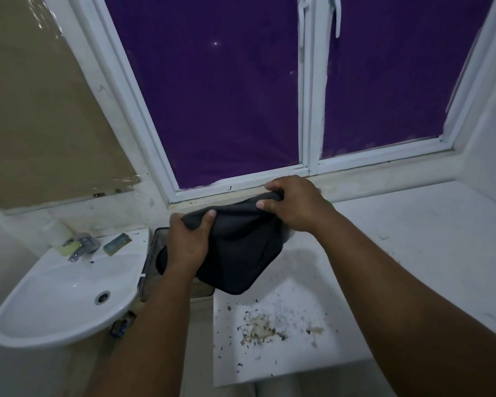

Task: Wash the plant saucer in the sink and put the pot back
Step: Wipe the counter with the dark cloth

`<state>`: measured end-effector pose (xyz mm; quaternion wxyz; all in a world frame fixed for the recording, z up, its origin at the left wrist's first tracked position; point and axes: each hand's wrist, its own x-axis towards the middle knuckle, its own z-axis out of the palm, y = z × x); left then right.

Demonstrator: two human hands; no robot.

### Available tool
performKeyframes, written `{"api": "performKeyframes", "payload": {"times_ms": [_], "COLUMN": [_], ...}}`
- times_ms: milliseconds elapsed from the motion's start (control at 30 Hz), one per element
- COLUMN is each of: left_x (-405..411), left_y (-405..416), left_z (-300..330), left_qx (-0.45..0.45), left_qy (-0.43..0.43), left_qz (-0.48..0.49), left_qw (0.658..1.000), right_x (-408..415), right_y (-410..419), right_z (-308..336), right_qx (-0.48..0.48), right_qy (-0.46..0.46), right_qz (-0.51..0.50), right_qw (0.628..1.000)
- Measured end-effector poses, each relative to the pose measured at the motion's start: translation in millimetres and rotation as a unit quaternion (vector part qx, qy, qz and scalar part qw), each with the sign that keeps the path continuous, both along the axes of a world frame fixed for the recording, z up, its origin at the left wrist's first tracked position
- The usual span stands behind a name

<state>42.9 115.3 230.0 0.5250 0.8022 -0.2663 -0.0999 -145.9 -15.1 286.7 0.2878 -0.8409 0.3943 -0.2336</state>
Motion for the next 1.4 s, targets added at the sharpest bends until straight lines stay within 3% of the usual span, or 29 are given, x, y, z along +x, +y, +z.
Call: {"api": "performKeyframes", "payload": {"times_ms": [167, 333, 467, 667, 900, 1200, 1400], "left_x": [-2, 7, 5, 2, 2, 22, 23], "left_y": [-5, 0, 8, 18, 39, 60, 85], "left_z": [11, 8, 6, -1, -8, -28, -49], "left_qx": [-0.023, 0.072, 0.177, 0.100, 0.057, 0.089, 0.072], "left_qy": [-0.075, -0.093, -0.073, 0.027, 0.013, -0.052, -0.037], "left_qz": [-0.034, -0.010, -0.026, -0.074, -0.113, -0.139, -0.163], "left_qw": [0.996, 0.993, 0.981, 0.992, 0.992, 0.985, 0.983], "right_x": [-8, -18, -20, -20, -31, -34, -24], "right_y": [-6, -3, 4, 15, 23, 46, 73], "right_z": [1, -12, -27, -40, -47, -83, -102], "right_qx": [-0.070, 0.046, 0.075, 0.121, 0.199, 0.161, 0.140], "right_qy": [0.046, -0.068, -0.114, -0.148, -0.192, -0.181, -0.163], "right_qz": [-0.064, -0.015, -0.014, -0.031, -0.018, -0.088, -0.092], "right_qw": [0.994, 0.997, 0.991, 0.981, 0.961, 0.966, 0.972]}}
